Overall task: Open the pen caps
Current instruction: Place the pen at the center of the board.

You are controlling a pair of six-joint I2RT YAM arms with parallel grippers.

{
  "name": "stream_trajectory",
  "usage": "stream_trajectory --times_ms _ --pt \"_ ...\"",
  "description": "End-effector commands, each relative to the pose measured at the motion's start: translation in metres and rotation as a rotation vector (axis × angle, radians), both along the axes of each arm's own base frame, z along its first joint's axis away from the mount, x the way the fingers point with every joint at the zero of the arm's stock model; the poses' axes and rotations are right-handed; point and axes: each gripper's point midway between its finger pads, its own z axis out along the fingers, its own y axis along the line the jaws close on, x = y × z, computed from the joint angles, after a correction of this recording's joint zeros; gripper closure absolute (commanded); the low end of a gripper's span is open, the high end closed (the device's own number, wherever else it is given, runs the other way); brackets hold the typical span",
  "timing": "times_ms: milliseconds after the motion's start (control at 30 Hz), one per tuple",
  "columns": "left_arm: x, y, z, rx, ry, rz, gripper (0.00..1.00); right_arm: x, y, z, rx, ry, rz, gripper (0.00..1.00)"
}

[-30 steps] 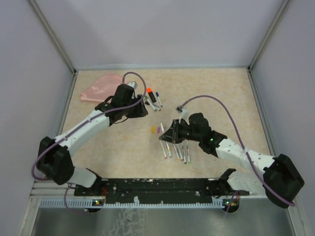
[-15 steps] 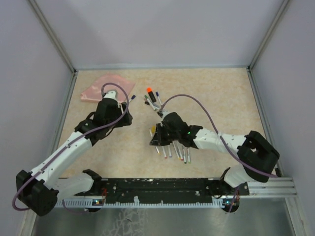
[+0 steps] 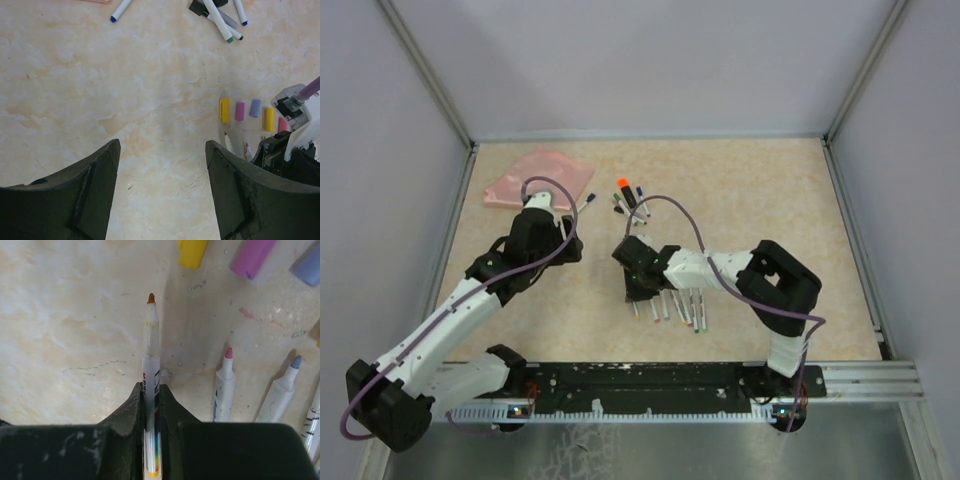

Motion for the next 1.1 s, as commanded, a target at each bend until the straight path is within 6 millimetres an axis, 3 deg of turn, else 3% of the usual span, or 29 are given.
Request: stream_trajectory --times_ms 0,300,600,633,667,867,933,1067 --pt "-0.003 0.009 -0.001 0.028 -0.015 0.008 0.25 -0.002 -0.004 -0.002 -0.103 -0.012 -0.048 1.0" --pt "-0.008 0.011 -0.007 0.023 -0.021 0.002 0.25 -0.007 -0.016 -0.009 -0.202 -0.009 -0.061 0.97" --pt "-0.006 0.009 -0.005 0.013 -0.03 -0.002 0.25 -0.007 -0.015 -0.01 -0.228 -0.007 -0.031 0.91" --pt "-0.006 0.009 -0.004 0.013 -0.031 -0.002 0.25 -0.007 -0.015 -0.009 -0.23 -0.009 -0.03 0.83" --pt "-0.007 0.009 -0.005 0.011 -0.029 -0.002 0.25 -0.006 -0.015 -0.009 -0.231 -0.012 -0.029 0.8" --pt "-0.007 0.008 -0.004 0.001 -0.03 -0.002 0.25 -0.006 -0.013 -0.005 -0.215 -0.022 -0.01 0.79" --pt "-0.007 0.007 -0.005 -0.002 -0.026 -0.003 0.25 -0.007 -0.012 -0.004 -0.209 -0.023 -0.004 0.67" --pt "-0.008 0.006 -0.006 -0.012 -0.022 -0.002 0.25 -0.006 -0.011 0.0 -0.195 -0.035 0.006 0.66"
